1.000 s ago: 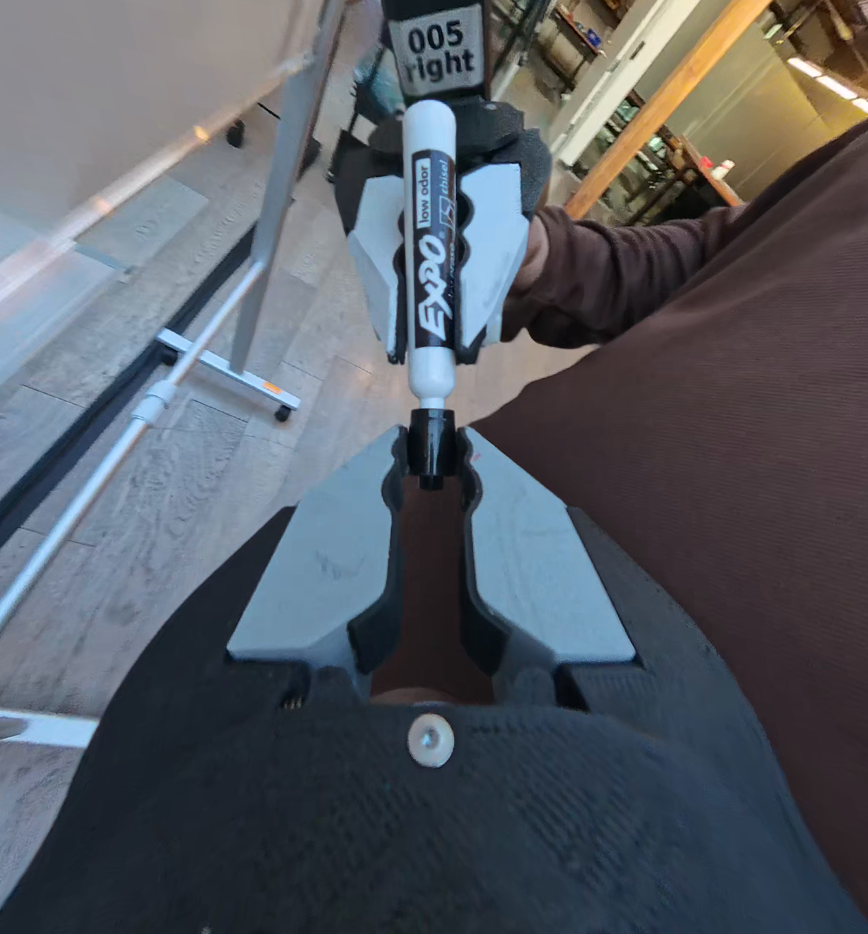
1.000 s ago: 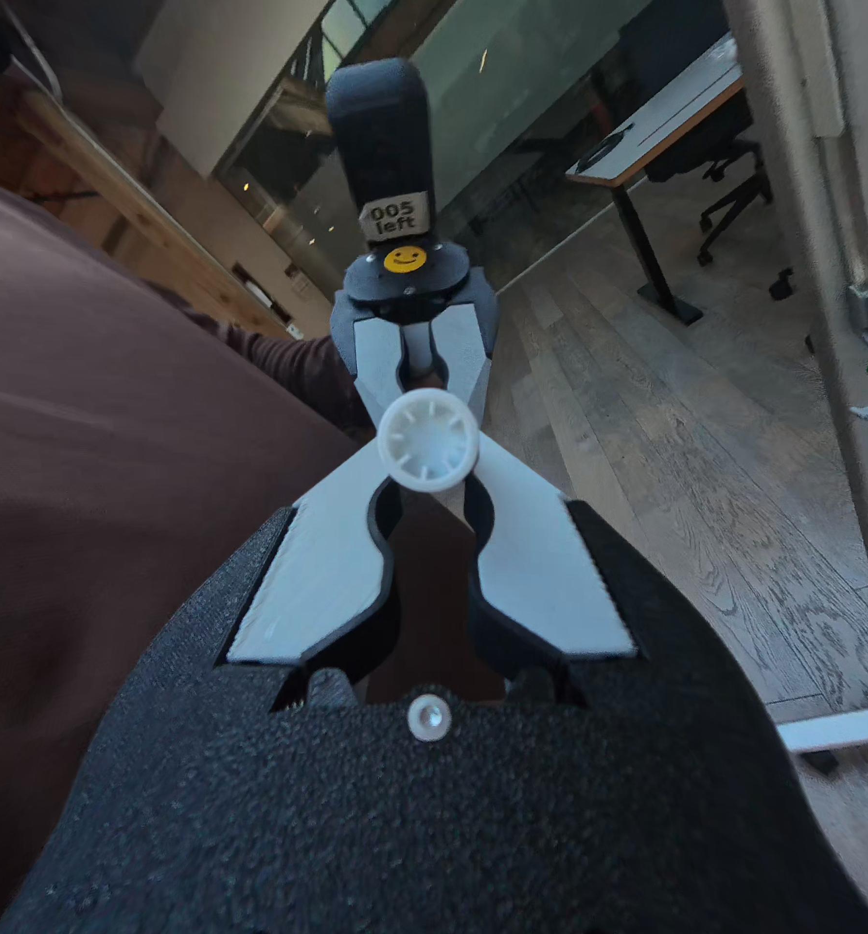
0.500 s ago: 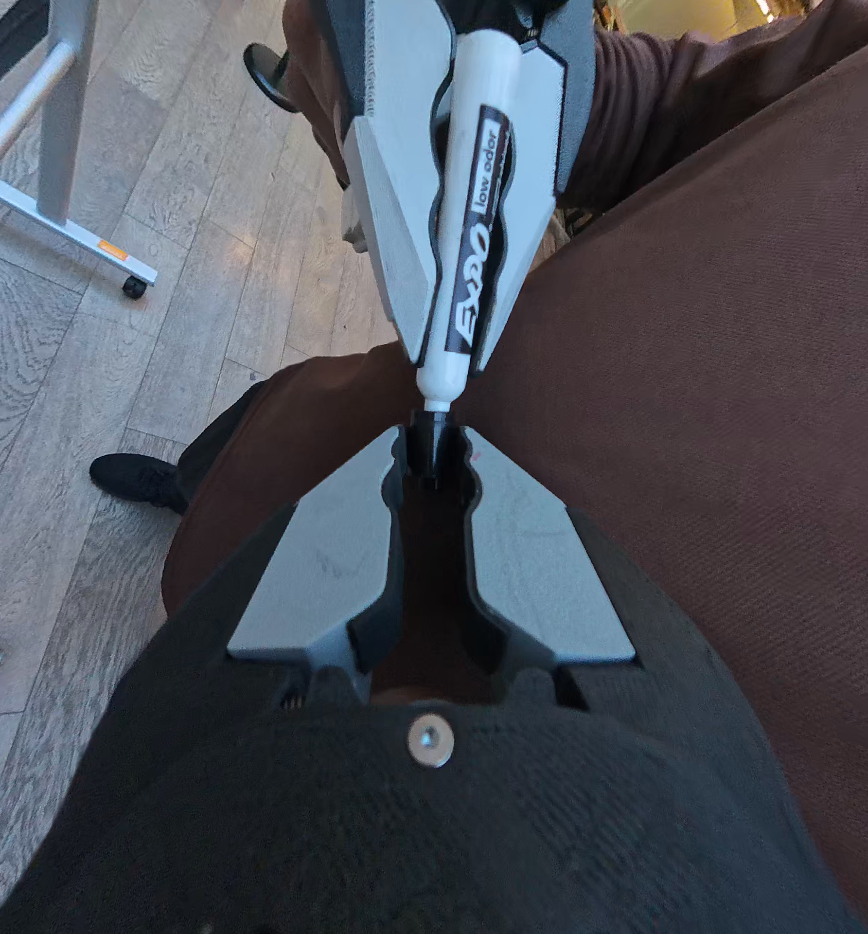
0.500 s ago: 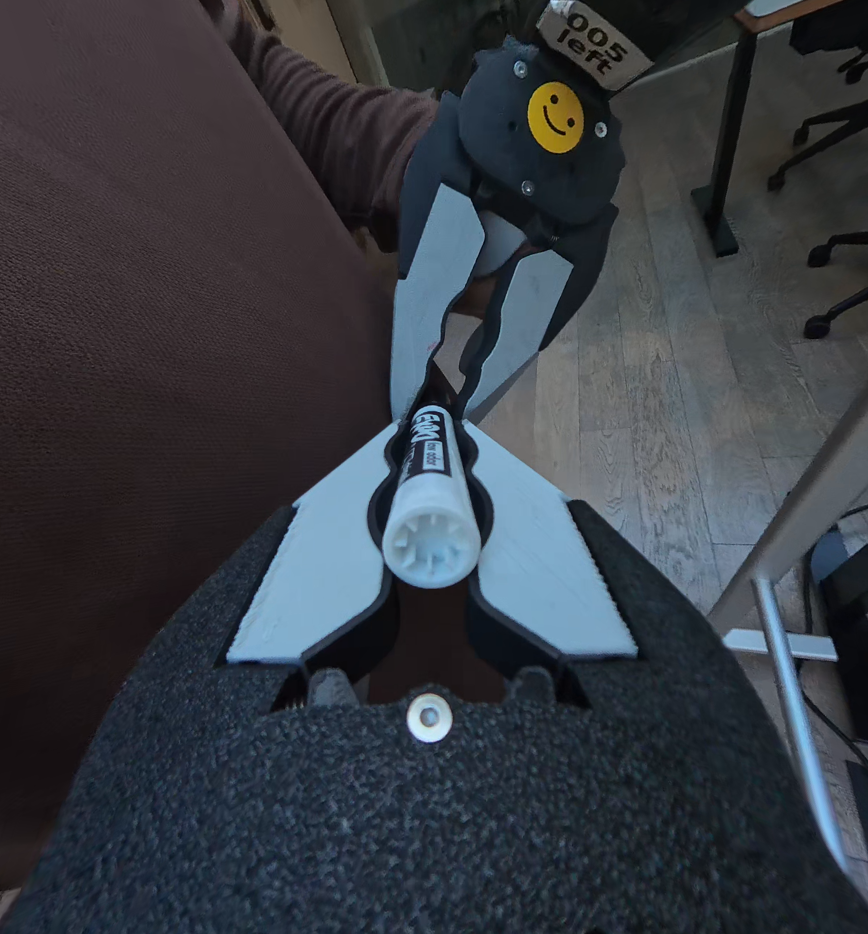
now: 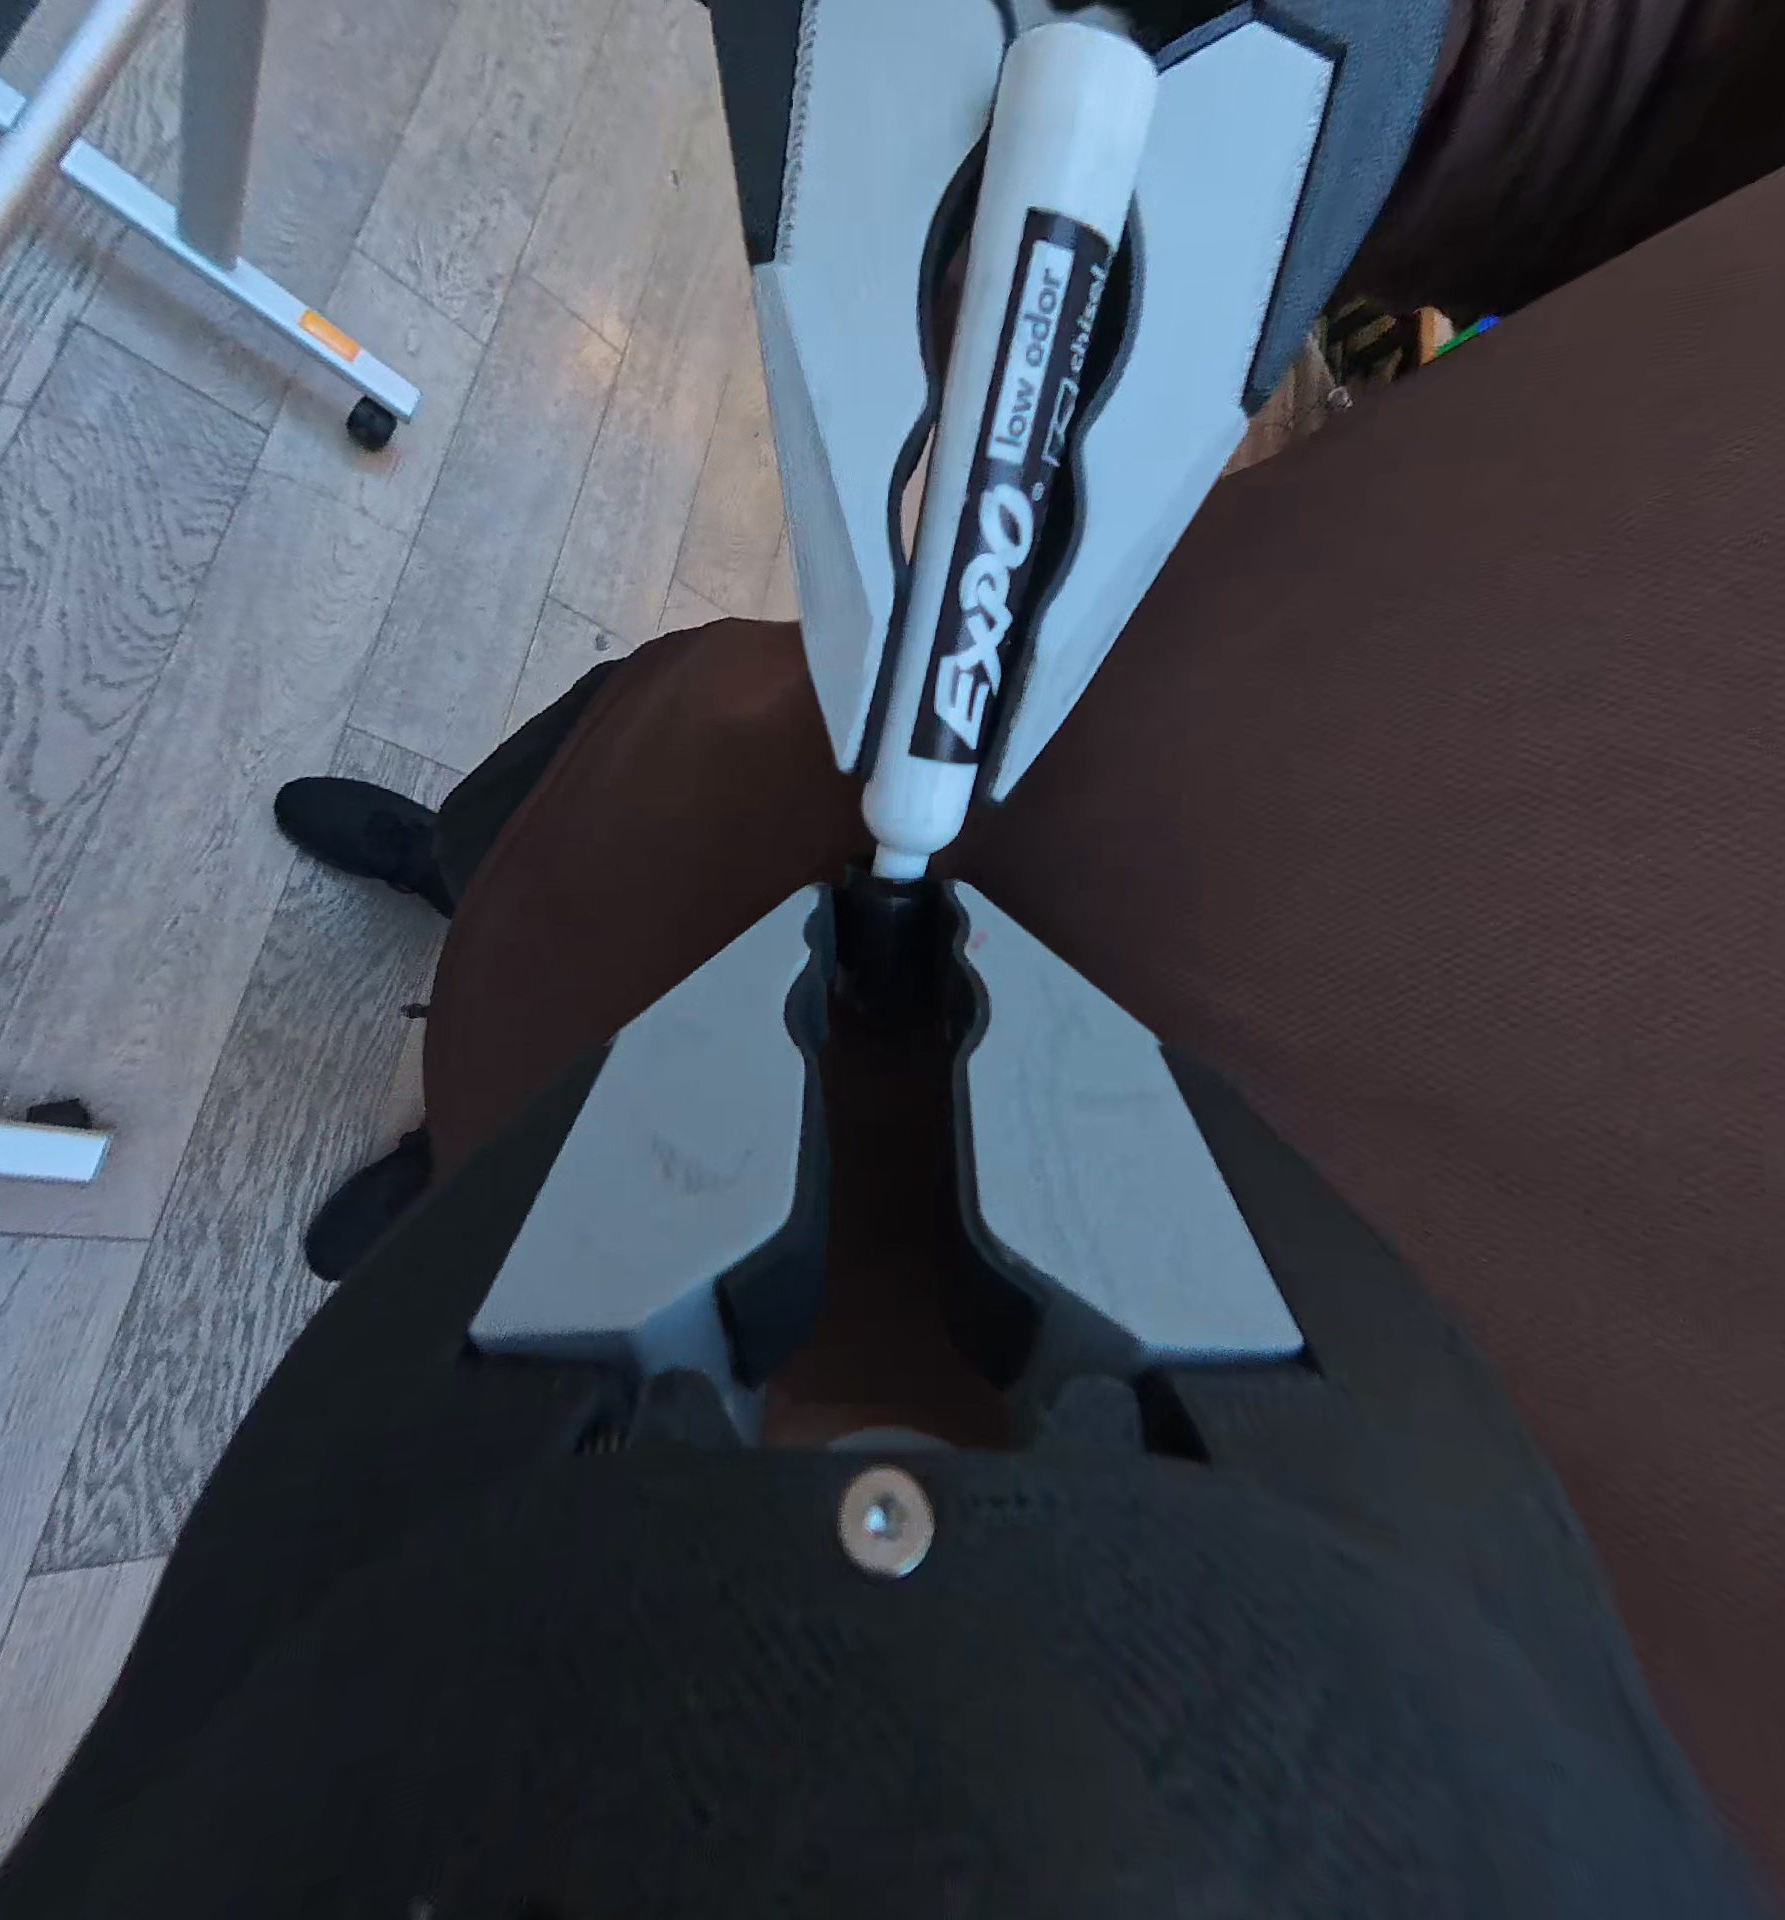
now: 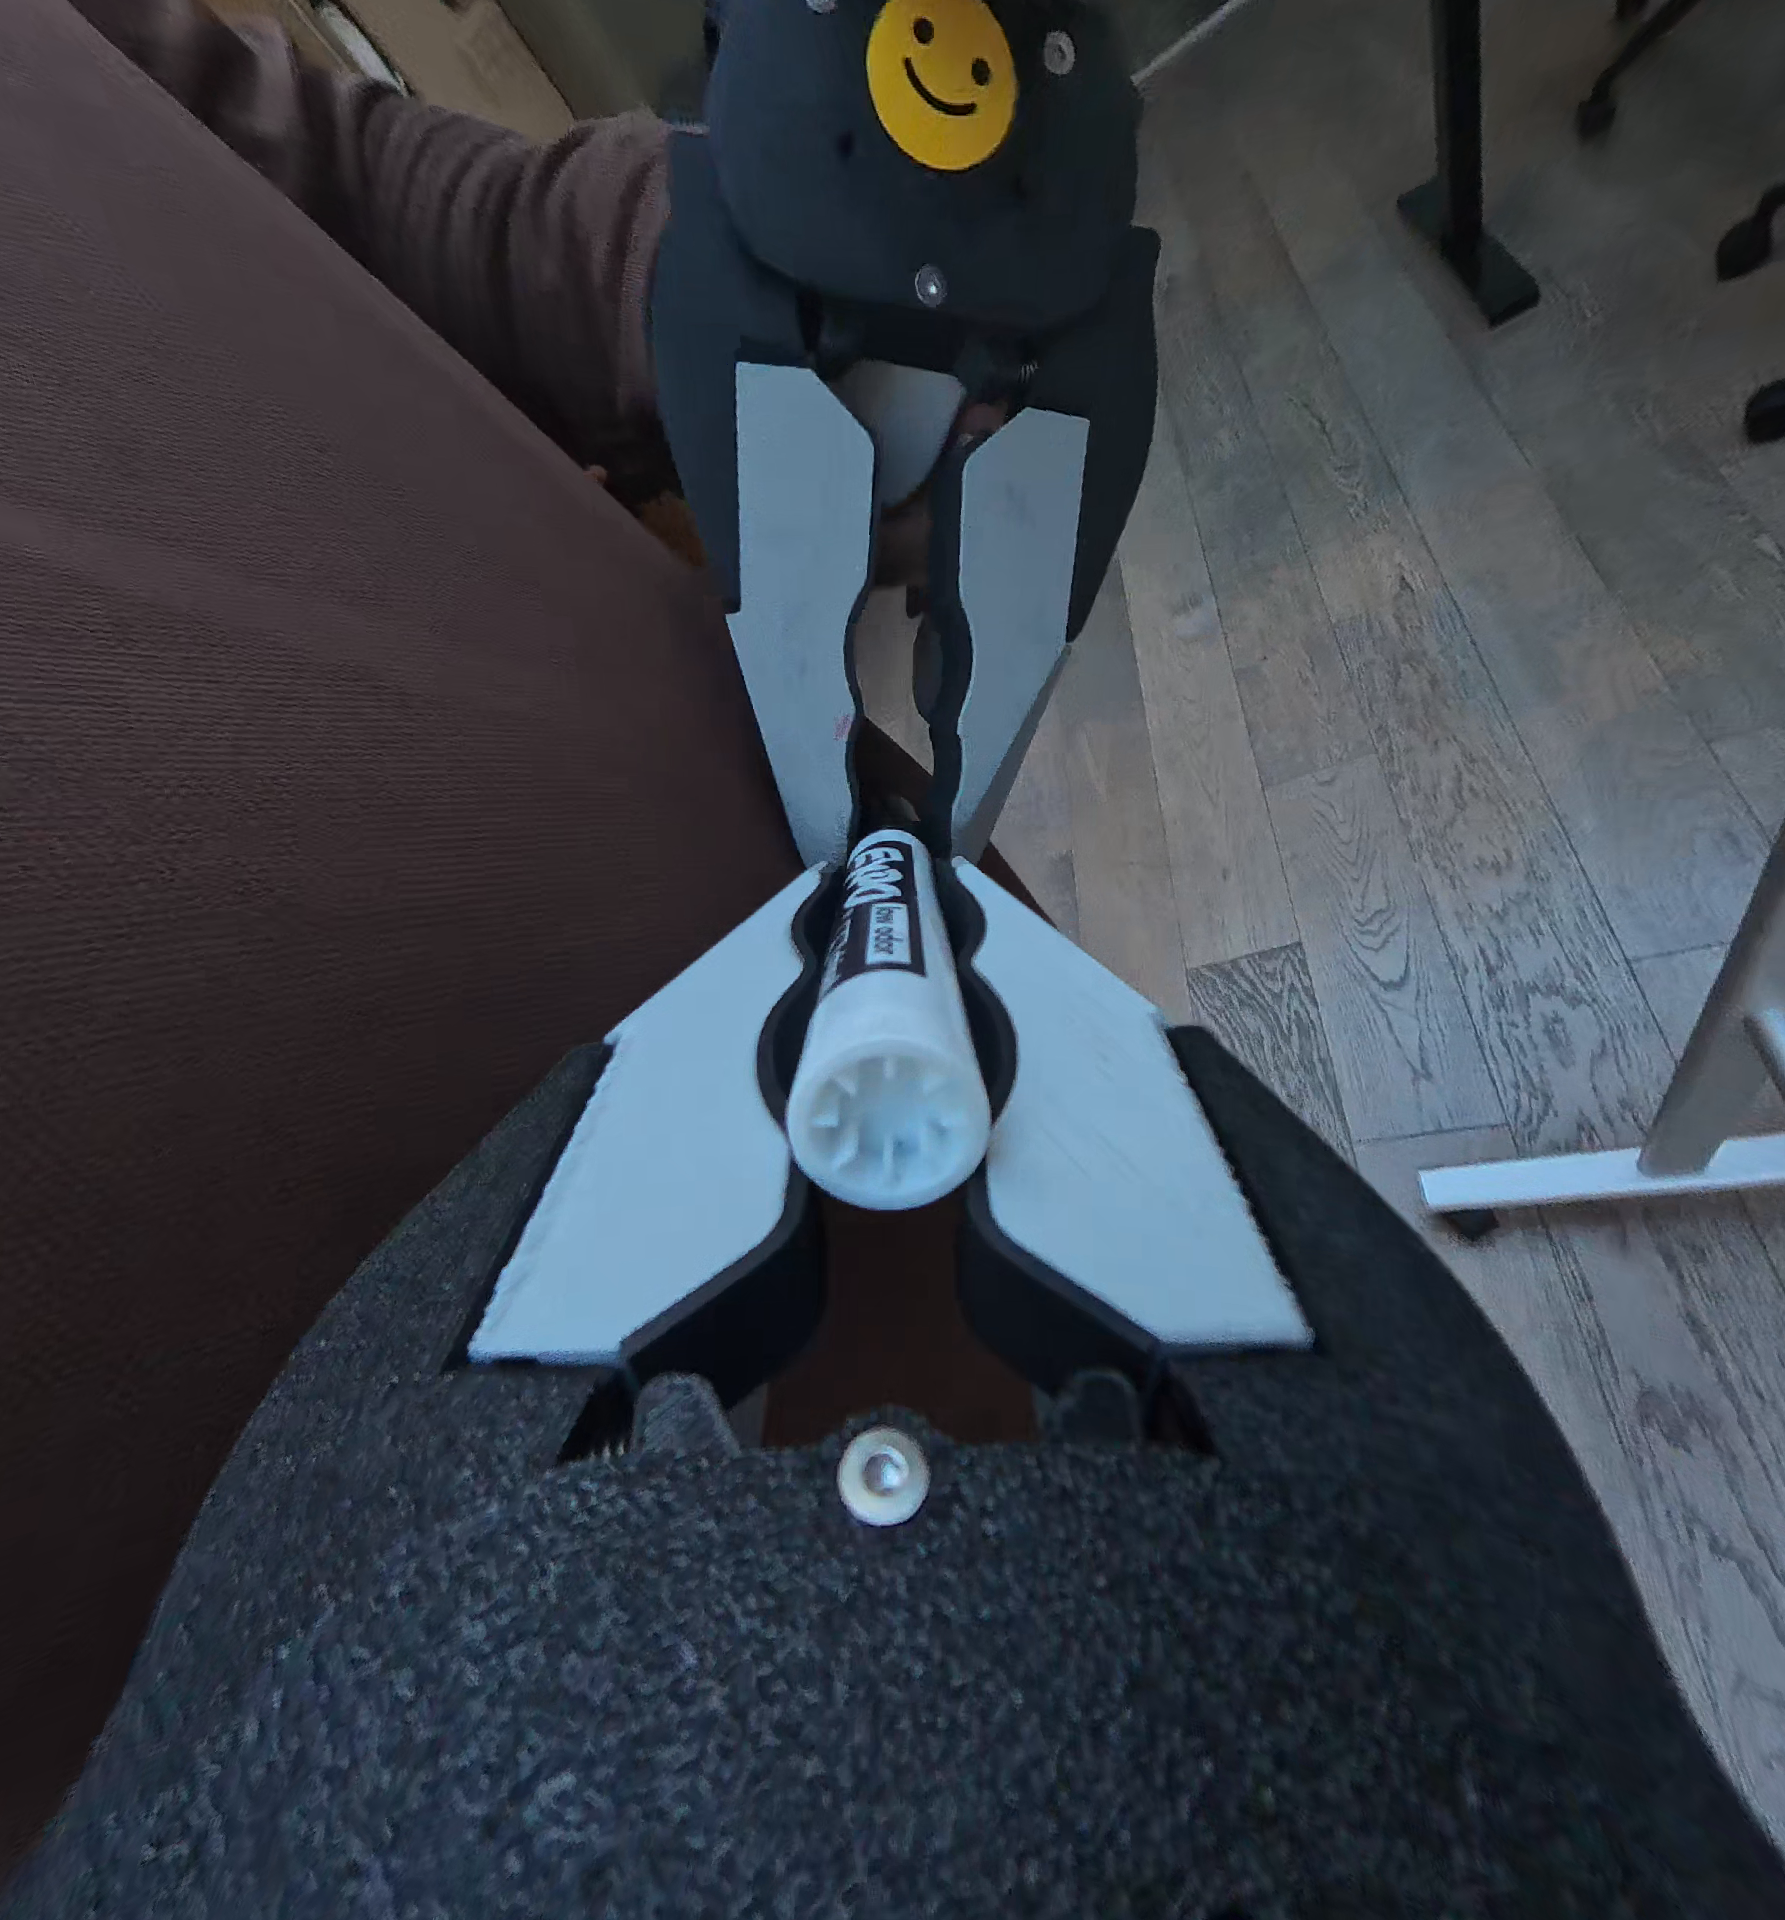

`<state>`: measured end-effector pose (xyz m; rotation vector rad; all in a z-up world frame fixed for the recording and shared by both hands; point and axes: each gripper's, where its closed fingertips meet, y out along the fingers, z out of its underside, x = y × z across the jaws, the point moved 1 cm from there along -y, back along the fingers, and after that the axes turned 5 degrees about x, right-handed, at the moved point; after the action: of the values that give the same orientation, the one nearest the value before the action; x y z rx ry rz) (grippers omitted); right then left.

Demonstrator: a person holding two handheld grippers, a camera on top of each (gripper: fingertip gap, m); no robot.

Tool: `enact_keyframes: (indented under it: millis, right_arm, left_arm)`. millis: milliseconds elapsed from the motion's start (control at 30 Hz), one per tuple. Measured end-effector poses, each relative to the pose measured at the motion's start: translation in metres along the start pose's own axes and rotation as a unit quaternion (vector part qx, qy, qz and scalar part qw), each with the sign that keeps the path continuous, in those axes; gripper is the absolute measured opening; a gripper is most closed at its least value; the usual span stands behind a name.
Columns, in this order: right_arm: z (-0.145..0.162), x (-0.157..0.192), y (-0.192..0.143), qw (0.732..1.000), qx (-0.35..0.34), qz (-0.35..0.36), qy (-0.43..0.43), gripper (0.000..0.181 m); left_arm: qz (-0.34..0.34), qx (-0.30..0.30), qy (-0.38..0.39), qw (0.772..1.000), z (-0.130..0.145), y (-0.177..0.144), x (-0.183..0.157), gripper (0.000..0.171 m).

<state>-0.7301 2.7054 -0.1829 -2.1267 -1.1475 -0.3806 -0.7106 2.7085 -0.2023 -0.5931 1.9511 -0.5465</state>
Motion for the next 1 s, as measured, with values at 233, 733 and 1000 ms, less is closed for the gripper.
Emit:
enact_keyframes:
  millis: [233,733,1000]
  right_arm:
    - [-0.002,-0.046,-0.018,0.961,-0.183,-0.067,0.198,0.019]
    - [0.035,-0.235,-0.068,0.864,-0.339,0.069,0.365,0.021]
    - [0.029,-0.26,-0.064,0.842,-0.36,0.076,0.394,0.016]
  left_arm:
    - [-0.102,-0.04,0.036,0.993,-0.024,-0.01,0.036,0.016]
    - [-0.346,-0.035,0.152,0.925,-0.099,0.011,0.214,0.015]
    - [-0.342,-0.054,0.098,0.933,-0.106,0.027,0.238,0.015]
